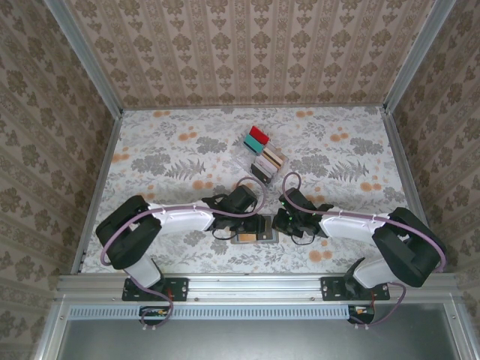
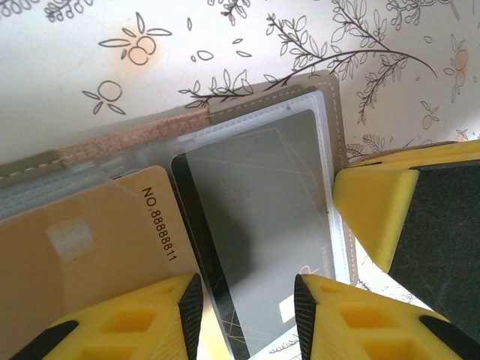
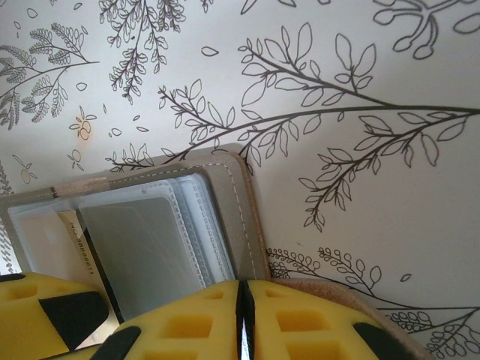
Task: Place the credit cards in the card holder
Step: Insert the credit card into the card slot.
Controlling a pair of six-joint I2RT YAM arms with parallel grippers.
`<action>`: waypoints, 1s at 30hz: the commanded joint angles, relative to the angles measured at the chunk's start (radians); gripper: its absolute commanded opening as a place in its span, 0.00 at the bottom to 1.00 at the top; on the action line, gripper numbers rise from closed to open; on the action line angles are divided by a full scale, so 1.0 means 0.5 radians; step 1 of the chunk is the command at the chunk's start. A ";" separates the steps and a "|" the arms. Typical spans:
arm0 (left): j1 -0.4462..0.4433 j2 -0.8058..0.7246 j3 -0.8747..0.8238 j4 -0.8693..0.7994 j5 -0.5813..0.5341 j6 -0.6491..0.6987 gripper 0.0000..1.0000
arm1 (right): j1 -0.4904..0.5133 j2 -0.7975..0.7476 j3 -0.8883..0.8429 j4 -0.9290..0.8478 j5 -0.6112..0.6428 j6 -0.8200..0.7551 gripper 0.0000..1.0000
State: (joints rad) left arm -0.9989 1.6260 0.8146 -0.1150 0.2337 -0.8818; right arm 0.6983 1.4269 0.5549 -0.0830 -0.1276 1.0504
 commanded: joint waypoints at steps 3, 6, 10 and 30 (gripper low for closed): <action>0.017 -0.032 0.045 -0.269 -0.169 0.024 0.41 | 0.012 0.128 -0.044 -0.217 0.027 -0.012 0.14; 0.028 -0.081 0.013 -0.289 -0.202 0.024 0.43 | 0.011 0.108 -0.022 -0.211 0.011 -0.040 0.15; 0.039 -0.141 0.011 -0.226 -0.157 0.057 0.45 | 0.012 0.026 0.058 -0.255 -0.023 -0.104 0.20; 0.714 -0.564 -0.060 -0.018 -0.050 0.131 0.63 | -0.221 0.636 1.751 -1.467 0.673 -1.470 0.34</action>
State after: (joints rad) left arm -0.6636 1.3445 0.7845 -0.1497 0.1600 -0.8501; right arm 0.5842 1.6592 1.3270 -0.6682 0.0929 0.4995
